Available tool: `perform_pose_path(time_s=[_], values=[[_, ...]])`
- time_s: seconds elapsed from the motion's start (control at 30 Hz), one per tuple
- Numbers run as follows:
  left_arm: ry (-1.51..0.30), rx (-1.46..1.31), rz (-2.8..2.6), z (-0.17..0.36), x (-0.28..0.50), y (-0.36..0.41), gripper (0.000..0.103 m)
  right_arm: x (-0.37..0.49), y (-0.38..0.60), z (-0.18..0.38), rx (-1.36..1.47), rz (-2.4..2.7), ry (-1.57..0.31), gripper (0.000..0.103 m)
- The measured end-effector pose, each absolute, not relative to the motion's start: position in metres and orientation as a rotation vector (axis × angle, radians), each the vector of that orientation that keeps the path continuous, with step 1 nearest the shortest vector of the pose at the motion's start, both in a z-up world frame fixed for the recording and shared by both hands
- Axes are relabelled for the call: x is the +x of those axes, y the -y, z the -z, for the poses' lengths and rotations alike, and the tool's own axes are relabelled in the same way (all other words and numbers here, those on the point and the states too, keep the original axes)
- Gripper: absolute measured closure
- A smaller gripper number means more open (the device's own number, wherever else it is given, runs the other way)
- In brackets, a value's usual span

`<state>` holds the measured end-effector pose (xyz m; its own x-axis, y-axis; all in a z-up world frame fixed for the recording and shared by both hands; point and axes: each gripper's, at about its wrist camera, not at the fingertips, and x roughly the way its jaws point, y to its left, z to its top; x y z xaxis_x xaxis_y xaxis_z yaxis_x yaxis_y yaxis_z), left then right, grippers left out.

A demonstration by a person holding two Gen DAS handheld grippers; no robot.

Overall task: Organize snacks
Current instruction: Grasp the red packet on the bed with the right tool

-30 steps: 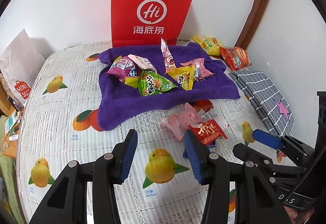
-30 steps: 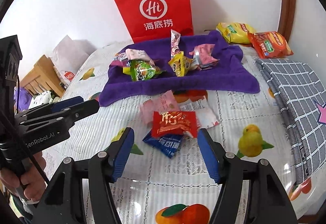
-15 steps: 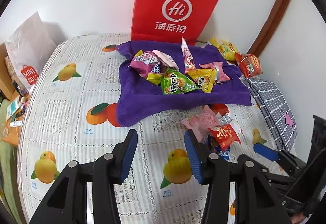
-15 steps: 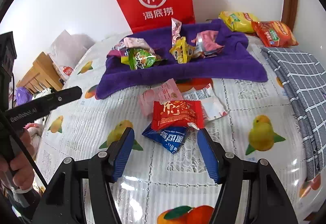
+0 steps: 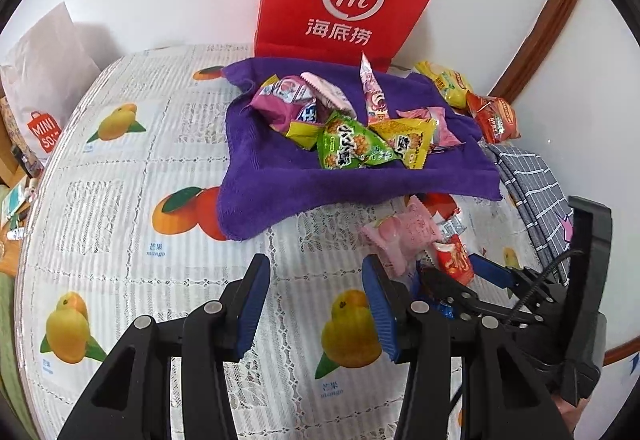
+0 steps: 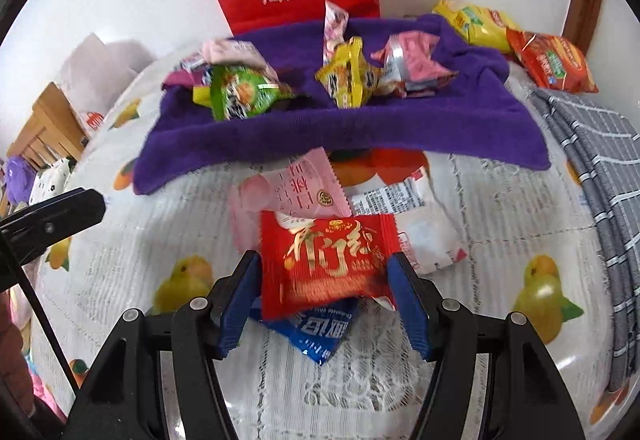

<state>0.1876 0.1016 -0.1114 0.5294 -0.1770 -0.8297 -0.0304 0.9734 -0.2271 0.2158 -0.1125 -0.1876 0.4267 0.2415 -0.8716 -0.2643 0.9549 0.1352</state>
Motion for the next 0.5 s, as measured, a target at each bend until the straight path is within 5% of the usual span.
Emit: perform_pose_path(time_s=[0.5], values=[[-1.020,-0.223,0.097,0.118,0.183,-0.102,0.057,0.203,0.108,0.176,-0.051,-0.349,-1.030,0.060]])
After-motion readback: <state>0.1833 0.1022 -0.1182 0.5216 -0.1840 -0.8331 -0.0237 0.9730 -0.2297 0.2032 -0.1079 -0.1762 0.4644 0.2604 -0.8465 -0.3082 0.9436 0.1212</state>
